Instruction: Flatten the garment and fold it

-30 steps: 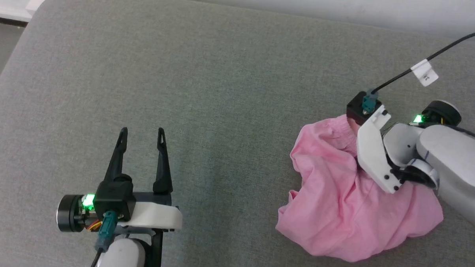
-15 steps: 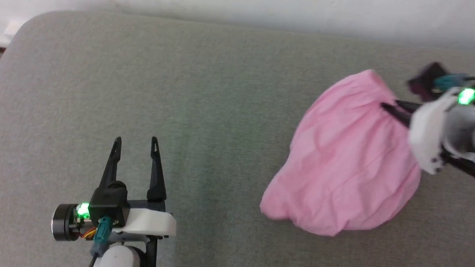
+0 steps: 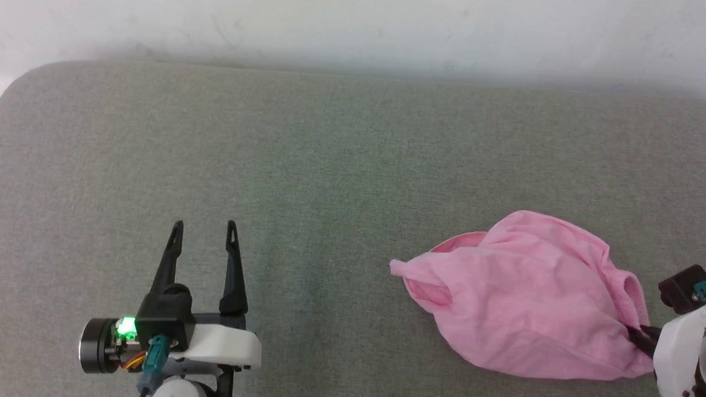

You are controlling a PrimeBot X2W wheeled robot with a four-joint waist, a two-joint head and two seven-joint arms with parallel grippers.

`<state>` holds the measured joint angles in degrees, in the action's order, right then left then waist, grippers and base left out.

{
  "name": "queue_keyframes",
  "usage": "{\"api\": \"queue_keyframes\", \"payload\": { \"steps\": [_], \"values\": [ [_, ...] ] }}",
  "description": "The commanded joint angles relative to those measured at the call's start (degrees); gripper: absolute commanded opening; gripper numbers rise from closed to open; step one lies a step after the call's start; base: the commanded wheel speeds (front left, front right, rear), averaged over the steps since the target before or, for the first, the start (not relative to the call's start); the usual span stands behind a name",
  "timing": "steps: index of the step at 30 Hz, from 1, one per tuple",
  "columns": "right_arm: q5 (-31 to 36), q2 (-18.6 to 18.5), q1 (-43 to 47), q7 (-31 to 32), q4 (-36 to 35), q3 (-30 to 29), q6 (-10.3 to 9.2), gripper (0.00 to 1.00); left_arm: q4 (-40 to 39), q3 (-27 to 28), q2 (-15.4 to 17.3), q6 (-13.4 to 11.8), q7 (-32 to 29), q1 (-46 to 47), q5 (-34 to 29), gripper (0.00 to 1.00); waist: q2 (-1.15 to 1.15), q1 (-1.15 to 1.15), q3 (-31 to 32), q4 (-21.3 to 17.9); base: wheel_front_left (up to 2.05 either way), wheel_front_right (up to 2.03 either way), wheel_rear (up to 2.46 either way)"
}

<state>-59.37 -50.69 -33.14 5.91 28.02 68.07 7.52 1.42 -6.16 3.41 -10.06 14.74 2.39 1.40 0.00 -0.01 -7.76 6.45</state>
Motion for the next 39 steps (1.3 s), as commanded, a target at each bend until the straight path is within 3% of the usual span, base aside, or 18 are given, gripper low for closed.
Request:
{"api": "queue_keyframes", "payload": {
  "steps": [1,3,4,5,10,15,20,24,26,30,31,35,39],
  "values": [
    [-1.22,1.56,3.73,-0.59,0.75,-0.01,-0.03,0.0,0.44,-0.01,0.01,0.47,0.26,-0.54,-0.73,1.0,0.0,0.01,0.88,-0.56,0.0,0.0,0.0],
    [-0.93,2.05,4.73,-2.65,1.09,-1.51,-0.03,0.0,0.63,-0.08,0.34,0.75,0.26,-0.37,-0.89,1.0,0.0,0.01,1.41,-1.09,0.0,0.0,0.0],
    [-0.13,2.16,4.76,-4.33,1.47,-2.62,-0.03,0.58,0.68,-0.01,0.62,0.86,0.26,-0.14,-0.98,1.0,0.0,0.01,1.66,-1.44,0.0,0.0,0.0],
    [0.95,2.25,4.59,-6.12,1.77,-3.97,-0.03,1.0,0.75,0.1,0.98,1.01,0.26,0.2,-1.05,1.0,0.0,0.01,1.95,-1.79,0.0,0.0,0.0],
    [7.78,2.52,4.37,-15.56,2.16,-12.59,-0.03,1.0,1.59,0.28,4.0,3.18,0.26,4.49,-1.39,1.0,0.0,0.01,2.79,-3.24,0.0,0.0,0.0],
    [16.91,6.14,6.76,-20.29,1.04,-26.25,-0.03,1.0,7.05,-1.6,7.62,9.18,0.26,11.57,-0.92,1.0,0.0,0.01,3.23,-4.13,0.0,0.0,0.0],
    [29.89,14.85,13.83,-20.86,-6.43,-44.87,-0.03,1.0,15.7,-6.28,9.86,16.08,-4.04,21.01,0.63,1.0,0.0,0.01,3.08,-4.67,0.0,0.0,0.0],
    [41.53,24.44,21.83,-20.88,-17.13,-58.81,-0.03,1.0,19.26,-13.33,11.27,17.44,-9.91,28.15,3.25,1.0,0.0,0.01,2.33,-4.94,0.0,0.0,0.0],
    [45.98,29.43,25.0,-20.89,-23.18,-63.82,-0.03,1.0,20.45,-19.33,11.77,17.5,-12.88,31.46,7.64,1.0,0.0,0.01,1.78,-5.04,0.0,0.0,0.0],
    [51.71,37.11,28.9,-20.89,-32.63,-68.89,-0.03,1.0,21.99,-31.81,14.56,17.52,-20.7,38.34,18.24,1.0,0.0,0.01,0.4,-5.76,0.0,0.0,0.0],
    [51.71,37.11,28.9,-20.89,-32.63,-68.89,-0.03,1.0,21.99,-31.81,14.56,17.52,-20.7,38.34,18.24,1.0,0.0,0.01,0.4,-5.76,0.0,0.0,0.0],
    [55.25,41.52,30.46,-20.9,-38.28,-70.26,-0.03,1.0,22.08,-43.66,17.54,17.53,-26.71,44.96,26.0,1.0,0.0,0.01,-0.93,-7.02,0.0,0.0,0.0],
    [57.19,42.94,31.24,-20.9,-38.63,-68.92,-0.03,1.0,21.52,-55.47,19.71,17.54,-35.14,49.86,34.89,1.0,0.0,0.01,-1.94,-8.53,0.0,0.0,0.0]
  ]
}}
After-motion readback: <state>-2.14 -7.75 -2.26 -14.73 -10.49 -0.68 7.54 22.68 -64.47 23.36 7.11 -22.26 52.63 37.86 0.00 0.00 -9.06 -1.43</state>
